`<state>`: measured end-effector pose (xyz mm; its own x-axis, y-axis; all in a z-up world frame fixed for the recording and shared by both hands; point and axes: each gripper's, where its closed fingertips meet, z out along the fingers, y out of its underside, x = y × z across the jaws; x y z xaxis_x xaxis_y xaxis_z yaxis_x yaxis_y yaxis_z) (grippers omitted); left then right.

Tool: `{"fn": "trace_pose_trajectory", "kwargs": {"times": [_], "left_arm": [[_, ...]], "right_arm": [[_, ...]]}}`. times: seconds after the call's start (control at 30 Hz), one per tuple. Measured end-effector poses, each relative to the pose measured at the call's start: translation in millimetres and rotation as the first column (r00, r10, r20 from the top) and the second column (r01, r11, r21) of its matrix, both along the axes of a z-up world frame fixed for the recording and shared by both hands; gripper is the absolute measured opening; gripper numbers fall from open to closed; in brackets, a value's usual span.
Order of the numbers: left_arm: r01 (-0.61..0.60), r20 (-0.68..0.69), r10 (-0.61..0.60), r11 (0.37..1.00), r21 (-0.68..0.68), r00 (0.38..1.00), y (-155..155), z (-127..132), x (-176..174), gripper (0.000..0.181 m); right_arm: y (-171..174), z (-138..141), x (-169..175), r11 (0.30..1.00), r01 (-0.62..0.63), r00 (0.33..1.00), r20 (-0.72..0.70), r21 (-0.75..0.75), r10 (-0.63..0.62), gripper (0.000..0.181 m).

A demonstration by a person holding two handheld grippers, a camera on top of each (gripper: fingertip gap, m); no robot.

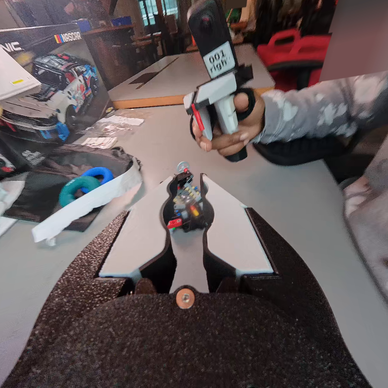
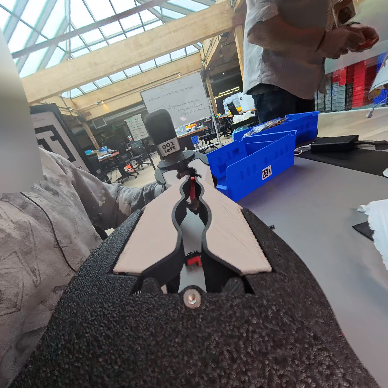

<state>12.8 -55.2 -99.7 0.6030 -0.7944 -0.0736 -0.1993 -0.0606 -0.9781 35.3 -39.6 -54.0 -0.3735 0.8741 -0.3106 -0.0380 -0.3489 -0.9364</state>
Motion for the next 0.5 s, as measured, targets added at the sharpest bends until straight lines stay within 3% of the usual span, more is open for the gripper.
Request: {"fn": "trace_pose_trajectory", "kwargs": {"times": [0.07, 0.17, 0.23, 0.37, 0.5], "left_arm": [[0.068, 0.181, -0.051, 0.994, -0.085, 0.982, -3.7, 10.4, 5.6, 0.027], [0.147, 0.302, -0.094, 0.977, -0.156, 0.949, -8.6, 16.2, 15.5, 0.028], [0.175, 0.315, -0.119, 0.972, -0.157, 0.942, -12.6, 18.9, 21.9, 0.027], [0.157, 0.281, -0.111, 0.977, -0.145, 0.953, -13.5, 19.4, 21.9, 0.004], [0.143, 0.237, -0.103, 0.977, -0.158, 0.966, -11.7, 16.7, 14.5, 0.004]], "right_arm": [[-8.6, 0.3, -2.5, 1.0, -0.002, 0.999, -0.036, 0.021, 0.003, 0.003], [-21.6, -4.7, -9.4, 0.999, -0.011, 0.999, -0.045, 0.041, 0.013, 0.004], [-27.0, -9.6, -13.7, 0.997, -0.007, 0.999, -0.038, 0.072, 0.01, 0.004], [-30.1, -12.9, -16.6, 0.997, -0.016, 0.999, -0.032, 0.072, 0.019, 0.003], [-27.2, -18.4, -19.4, 0.997, -0.003, 1.0, 0.002, 0.074, 0.002, 0.004]]}}
